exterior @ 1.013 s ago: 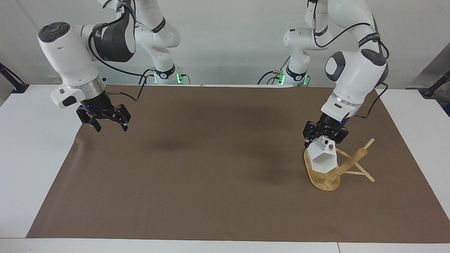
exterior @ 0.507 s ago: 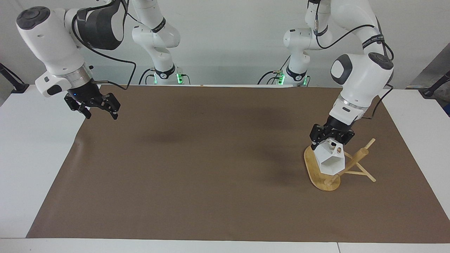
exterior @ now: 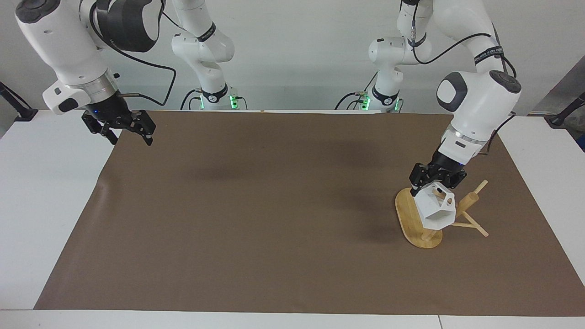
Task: Hang cup on rack
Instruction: 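Hang the cup on the rack peg and open the left gripper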
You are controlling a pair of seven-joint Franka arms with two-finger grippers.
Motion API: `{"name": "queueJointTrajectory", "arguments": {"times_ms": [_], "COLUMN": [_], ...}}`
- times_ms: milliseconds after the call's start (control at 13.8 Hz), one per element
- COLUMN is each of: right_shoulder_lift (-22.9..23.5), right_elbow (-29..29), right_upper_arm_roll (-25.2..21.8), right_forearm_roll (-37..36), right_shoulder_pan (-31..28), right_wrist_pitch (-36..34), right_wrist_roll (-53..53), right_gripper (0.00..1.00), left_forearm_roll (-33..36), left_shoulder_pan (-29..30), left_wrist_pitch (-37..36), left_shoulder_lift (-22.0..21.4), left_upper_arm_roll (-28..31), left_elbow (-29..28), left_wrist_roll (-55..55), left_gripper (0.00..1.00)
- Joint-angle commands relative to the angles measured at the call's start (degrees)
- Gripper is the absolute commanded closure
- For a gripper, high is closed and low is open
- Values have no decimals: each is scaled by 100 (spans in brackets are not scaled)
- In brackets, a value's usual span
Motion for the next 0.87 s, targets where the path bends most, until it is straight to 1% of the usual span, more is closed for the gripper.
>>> {"name": "queueJointTrajectory", "arguments": {"times_ms": [0, 72, 217, 289, 434, 579, 796], "right_shoulder_lift": [-104, -104, -104, -104, -104, -104, -104], "right_elbow": [-105, -105, -105, -105, -105, -105, -105], "right_upper_arm_roll": [20, 29, 46, 46, 46, 46, 46], "right_forearm_roll": [-73, -73, -56, -55, -55, -55, -55], "right_shoulder_pan": [-9, -1, -1, -1, -1, -1, -1], "right_wrist_pitch": [-48, -56, 5, -30, -30, -30, -30], "right_wrist_roll": [80, 80, 80, 80, 80, 80, 80], "right_gripper": [0, 0, 0, 0, 0, 0, 0], "left_forearm_roll": [-108, -117, -108, -108, -100, 93, 303], "left_shoulder_pan": [100, 109, 109, 118, 126, 126, 302], "left_wrist_pitch": [-207, -243, -269, -287, -383, -682, -910], "left_shoulder_lift": [-103, -103, -129, -164, -313, -445, -753], "left_upper_arm_roll": [-46, -46, -29, -29, -20, 15, 50], "left_elbow": [-40, -22, 13, 13, -13, -13, -49], "left_wrist_roll": [-13, -13, -30, -31, -22, 22, 206], "left_gripper": [91, 70, 13, 0, 0, 0, 0]}}
